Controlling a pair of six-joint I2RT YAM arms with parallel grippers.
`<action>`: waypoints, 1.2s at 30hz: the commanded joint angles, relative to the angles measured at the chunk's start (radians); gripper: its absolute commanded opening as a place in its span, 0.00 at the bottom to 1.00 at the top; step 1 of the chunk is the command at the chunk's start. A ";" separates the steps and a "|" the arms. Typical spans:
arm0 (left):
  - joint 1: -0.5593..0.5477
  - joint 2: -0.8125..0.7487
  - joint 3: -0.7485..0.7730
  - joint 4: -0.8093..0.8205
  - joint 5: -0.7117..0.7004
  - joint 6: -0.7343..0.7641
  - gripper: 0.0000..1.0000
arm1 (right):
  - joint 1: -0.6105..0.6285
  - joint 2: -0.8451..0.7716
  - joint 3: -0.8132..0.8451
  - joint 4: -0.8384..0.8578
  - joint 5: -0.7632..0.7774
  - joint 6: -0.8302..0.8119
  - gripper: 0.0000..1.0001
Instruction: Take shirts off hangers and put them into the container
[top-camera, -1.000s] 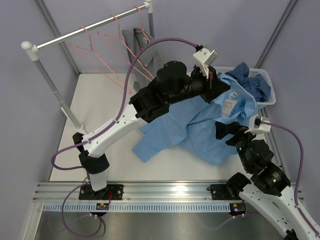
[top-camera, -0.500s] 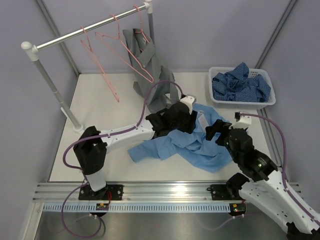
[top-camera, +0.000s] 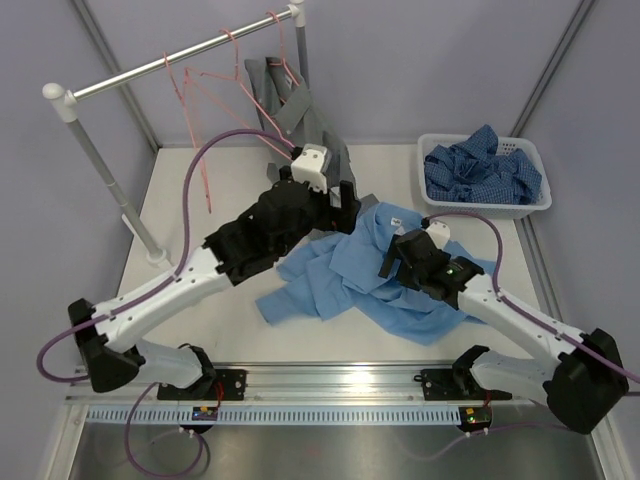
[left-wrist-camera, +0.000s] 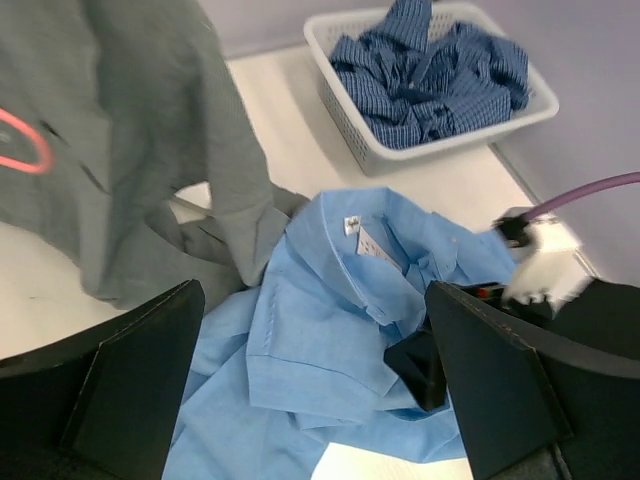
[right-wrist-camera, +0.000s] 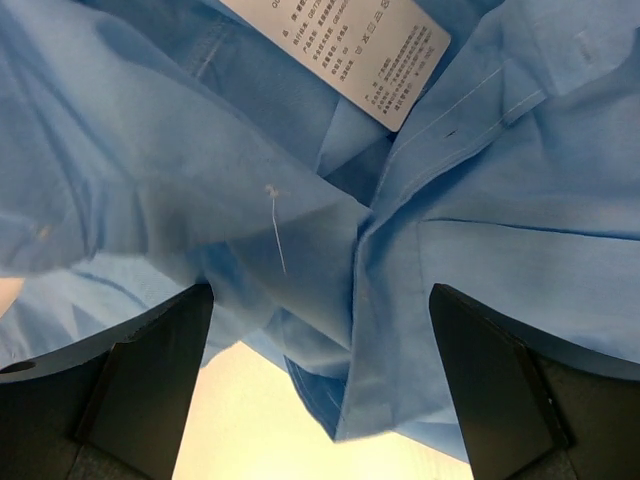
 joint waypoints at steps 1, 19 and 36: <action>0.000 -0.089 -0.040 -0.033 -0.064 0.035 0.99 | -0.002 0.095 0.058 0.080 -0.005 0.109 1.00; 0.003 -0.419 -0.308 -0.093 -0.194 0.078 0.99 | -0.091 0.413 0.079 0.105 0.018 0.308 0.11; 0.033 -0.457 -0.322 -0.106 -0.216 0.078 0.99 | -0.232 0.206 1.059 0.026 0.344 -0.528 0.00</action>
